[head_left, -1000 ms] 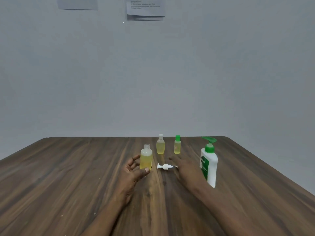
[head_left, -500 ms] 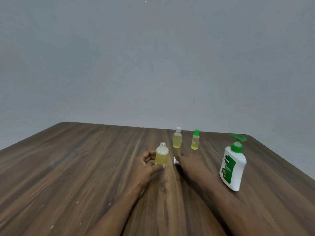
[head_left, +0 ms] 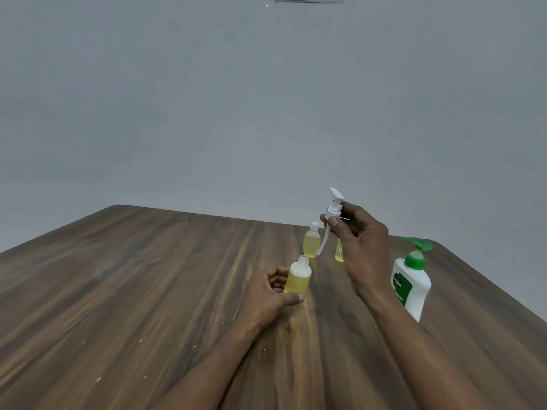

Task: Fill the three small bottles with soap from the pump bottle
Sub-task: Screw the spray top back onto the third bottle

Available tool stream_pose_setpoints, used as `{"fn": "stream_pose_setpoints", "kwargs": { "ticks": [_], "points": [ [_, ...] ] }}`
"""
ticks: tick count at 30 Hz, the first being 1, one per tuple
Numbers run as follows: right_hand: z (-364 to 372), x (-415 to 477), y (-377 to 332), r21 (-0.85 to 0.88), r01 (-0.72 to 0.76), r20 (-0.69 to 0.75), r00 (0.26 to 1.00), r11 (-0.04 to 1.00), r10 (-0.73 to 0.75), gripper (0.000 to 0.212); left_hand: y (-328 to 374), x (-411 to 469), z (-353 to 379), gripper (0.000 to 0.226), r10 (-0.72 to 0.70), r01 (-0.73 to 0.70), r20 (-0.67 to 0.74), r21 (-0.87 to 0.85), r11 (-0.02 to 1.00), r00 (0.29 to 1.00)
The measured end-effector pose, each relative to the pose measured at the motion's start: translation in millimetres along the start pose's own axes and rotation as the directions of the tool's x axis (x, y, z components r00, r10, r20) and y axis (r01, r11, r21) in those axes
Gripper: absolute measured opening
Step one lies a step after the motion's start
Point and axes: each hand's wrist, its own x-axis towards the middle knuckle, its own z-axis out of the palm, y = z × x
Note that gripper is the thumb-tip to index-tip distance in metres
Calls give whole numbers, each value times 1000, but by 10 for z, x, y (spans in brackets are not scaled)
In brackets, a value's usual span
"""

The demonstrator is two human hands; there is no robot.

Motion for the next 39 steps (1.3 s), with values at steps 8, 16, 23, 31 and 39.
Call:
{"fn": "stream_pose_setpoints", "kwargs": {
  "ticks": [8, 16, 23, 31, 39],
  "points": [
    [112, -87, 190, 49, -56, 35, 998, 997, 54, 25, 55, -36, 32, 45, 19, -20, 30, 22, 1000, 999],
    [33, -263, 442, -75, -171, 158, 971, 983, 181, 25, 80, -59, 34, 45, -15, 14, 43, 38, 999, 999],
    [-101, -405, 522, -179, -269, 245, 919, 946, 307, 19, 84, -99, 46, 43, -35, 20, 85, 169, 985, 996],
    [-86, -425, 538, -362, -277, 277, 880, 890, 386, 26, 40, -84, 12, 49, -97, 72, 71, 290, 954, 993],
    [58, -438, 487, -492, -212, 177, 925, 844, 336, 19, 63, -99, 22, 44, -112, 93, 25, 391, 916, 993]
  ]
}}
